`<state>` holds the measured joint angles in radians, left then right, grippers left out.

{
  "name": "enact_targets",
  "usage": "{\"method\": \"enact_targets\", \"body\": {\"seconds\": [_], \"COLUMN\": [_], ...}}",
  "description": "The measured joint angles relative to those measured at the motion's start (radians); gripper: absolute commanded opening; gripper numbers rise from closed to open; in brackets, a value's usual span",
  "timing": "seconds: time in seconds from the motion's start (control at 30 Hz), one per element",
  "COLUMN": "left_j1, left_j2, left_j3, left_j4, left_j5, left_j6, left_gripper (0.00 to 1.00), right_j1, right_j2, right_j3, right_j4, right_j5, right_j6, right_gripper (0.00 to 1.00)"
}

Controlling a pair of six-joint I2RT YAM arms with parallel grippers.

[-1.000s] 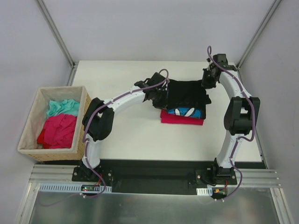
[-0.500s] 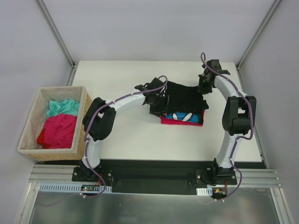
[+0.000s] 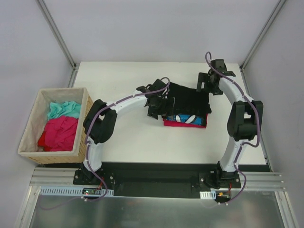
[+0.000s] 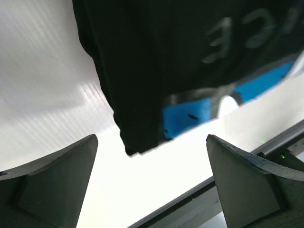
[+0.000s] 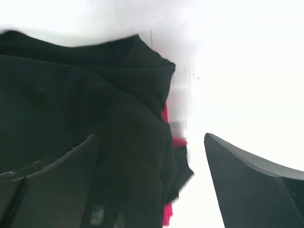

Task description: Fold and stack the t-shirts

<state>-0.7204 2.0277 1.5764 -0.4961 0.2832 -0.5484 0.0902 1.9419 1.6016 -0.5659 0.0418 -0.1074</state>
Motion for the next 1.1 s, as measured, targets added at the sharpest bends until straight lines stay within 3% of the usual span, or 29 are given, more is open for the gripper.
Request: {"method": "enact_targets", "body": {"seconds": [0.2, 0.23, 0.3, 0.33, 0.4, 0.53, 0.63, 0.93, 1.1], "left_j1": [0.017, 0.028, 0.066, 0.09, 0.139, 0.218, 0.219, 0.232, 0.232], "left_j2": [-0.188, -0.241, -0.349, -0.399, -0.479, -0.596, -0.641, -0.847, -0.882], "left_j3": [0.005, 0.004, -0.005, -0.016, -0.058, -0.232, -0.348, -0.458, -0.516], "left_j4": [-0.042, -0.046, -0.058, -0.062, -0.071, -0.121, -0.163, -0.199, -0.202], "left_j5": [-0.093, -0.113, -0.158, -0.175, -0.218, -0.327, -0.371, -0.435, -0.478], "left_j6": [0.032, 0.036, 0.038, 0.039, 0.036, 0.029, 0.024, 0.017, 0.012], "left_gripper": [0.99, 0.99, 0.99, 0.99, 0.99, 0.99, 0.99, 0.99, 0.99], "right_j1": [0.078, 0.108, 0.173, 0.211, 0.272, 0.391, 0.476, 0.702, 0.763], "right_j2": [-0.277, -0.33, -0.415, -0.443, -0.477, -0.481, -0.475, -0.491, -0.566], "right_j3": [-0.008, -0.007, -0.007, -0.009, -0.036, -0.169, -0.27, -0.298, -0.395], "right_j4": [-0.012, -0.013, -0.023, -0.029, -0.035, -0.09, -0.138, -0.189, -0.171], "right_j5": [0.084, 0.092, 0.108, 0.115, 0.132, 0.217, 0.293, 0.462, 0.522], "right_j6": [0.027, 0.037, 0.061, 0.075, 0.104, 0.155, 0.178, 0.225, 0.259], "right_gripper": [0.95, 0.86, 0.51, 0.5, 0.6, 0.7, 0.99, 0.96, 0.96]}}
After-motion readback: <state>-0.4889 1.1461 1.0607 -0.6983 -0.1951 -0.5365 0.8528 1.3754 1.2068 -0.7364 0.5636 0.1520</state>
